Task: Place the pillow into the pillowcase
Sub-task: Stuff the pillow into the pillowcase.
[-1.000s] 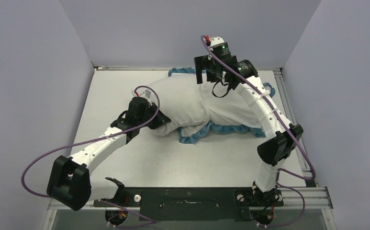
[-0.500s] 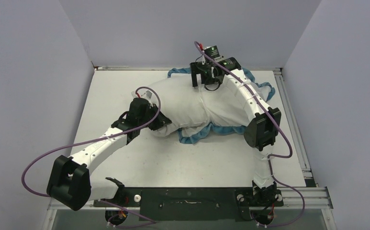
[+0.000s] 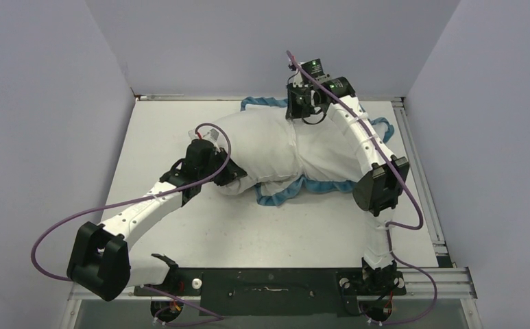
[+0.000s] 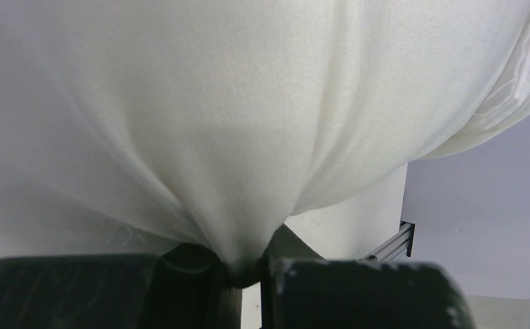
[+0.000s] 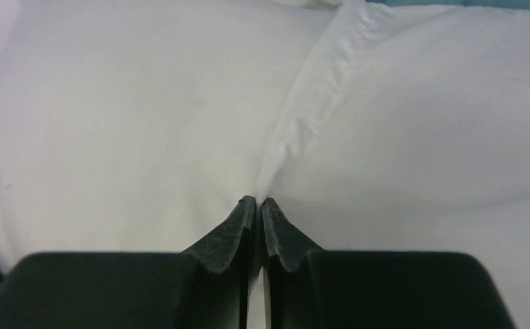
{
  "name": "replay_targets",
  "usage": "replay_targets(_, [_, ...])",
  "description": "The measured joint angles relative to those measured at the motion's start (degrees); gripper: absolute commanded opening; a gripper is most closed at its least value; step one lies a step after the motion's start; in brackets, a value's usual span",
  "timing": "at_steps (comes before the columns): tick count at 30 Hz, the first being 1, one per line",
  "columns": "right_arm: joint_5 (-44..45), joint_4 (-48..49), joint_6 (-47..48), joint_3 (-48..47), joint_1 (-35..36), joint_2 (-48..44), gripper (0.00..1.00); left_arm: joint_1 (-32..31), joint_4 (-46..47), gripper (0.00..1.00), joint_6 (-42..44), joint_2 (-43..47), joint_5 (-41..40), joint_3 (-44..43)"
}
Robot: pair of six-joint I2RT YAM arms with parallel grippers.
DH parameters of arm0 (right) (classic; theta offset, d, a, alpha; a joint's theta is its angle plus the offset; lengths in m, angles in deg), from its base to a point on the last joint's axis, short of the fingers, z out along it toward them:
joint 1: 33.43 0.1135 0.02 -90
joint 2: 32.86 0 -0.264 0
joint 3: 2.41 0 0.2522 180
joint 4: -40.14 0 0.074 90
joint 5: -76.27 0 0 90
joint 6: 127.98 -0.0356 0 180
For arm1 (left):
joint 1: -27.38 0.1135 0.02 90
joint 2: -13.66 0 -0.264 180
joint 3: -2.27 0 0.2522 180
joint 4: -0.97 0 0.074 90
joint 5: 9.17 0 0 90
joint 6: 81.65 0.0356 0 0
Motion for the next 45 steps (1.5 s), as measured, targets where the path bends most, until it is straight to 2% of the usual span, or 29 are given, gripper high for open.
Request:
replay_targets(3, [-8.41,3.21,-1.31,0.44,-0.94,-1.27,0.05,-0.02,0.00,0.00,-0.02,0.00,0.02,-0.52])
replay_targets(8, [-25.09,19.23,-9.20,20.37,-1.55,-9.75,0.05,-0.33,-0.44,0.00,-0.04,-0.59,0.44,-2.25])
replay_targets(11, [-33.92,27.80,-14.51,27.91,-0.17,-11.78,0.05,-0.74,-0.33,0.00,-0.07,-2.05,0.87,-4.68])
replay_targets(17, [-45.31,37.90,-20.09,30.93,5.77,-11.89,0.05,-1.81,-0.35,0.02,-0.13,-5.95,1.42,-10.19])
replay_targets(19, [-45.86,39.67,-20.04,30.99,8.31,-11.91,0.05,-1.79,-1.40,0.14,0.04,-6.47,1.33,-11.45])
replay_targets(22, [-46.73,39.63,-20.13,31.01,8.28,-11.69,0.07,-1.46,-3.30,0.43,1.44,-6.12,0.28,-12.76])
replay_targets(23, [-46.84,39.08,-19.85,30.88,8.13,-11.74,0.11,-1.36,-4.31,0.52,2.05,-5.90,-0.26,-12.81])
replay_targets(24, [-46.73,37.90,-19.30,30.49,7.91,-11.82,0.19,-1.22,-6.14,0.60,2.67,-5.66,-1.05,-12.81])
replay_targets(26, [-45.53,34.14,-17.70,28.98,7.41,-11.82,0.45,-0.35,-9.16,0.70,3.80,-5.11,-2.29,-12.81])
replay_targets(29, [-37.92,27.67,-13.33,25.31,6.71,-11.82,0.73,2.40,-13.31,0.78,6.08,-2.40,-1.53,-12.63])
replay_targets(31, [-32.48,23.65,-10.32,22.62,5.92,-11.82,0.89,5.53,-15.93,0.86,7.74,1.44,0.00,-12.37])
replay_targets(33, [-27.10,20.55,-7.41,19.80,5.55,-11.82,0.99,10.27,-17.68,0.95,9.20,5.09,1.64,-12.11])
replay_targets(36, [-18.80,16.46,-3.48,16.24,6.16,-11.82,0.90,18.84,-17.90,0.97,10.25,8.57,5.25,-10.67])
replay_targets(38, [-14.21,14.16,-1.60,14.64,7.50,-11.82,0.90,23.61,-16.26,1.00,9.88,8.85,9.09,-8.39])
replay_targets(39, [-11.32,12.68,-0.39,13.60,8.63,-11.72,0.90,26.27,-13.81,0.97,8.90,8.00,12.33,-6.25])
replay_targets(42, [-4.11,9.33,2.82,10.16,12.39,-10.84,0.90,29.79,-5.20,0.96,4.57,1.29,20.17,-0.83])
replay_targets(44, [1.03,7.93,5.05,8.11,15.32,-9.97,0.90,29.64,1.20,0.98,1.11,-4.52,23.87,1.33])
replay_targets(45, [3.54,7.45,6.01,7.48,16.28,-9.68,0.90,28.96,5.66,0.89,-1.70,-8.15,25.77,2.38])
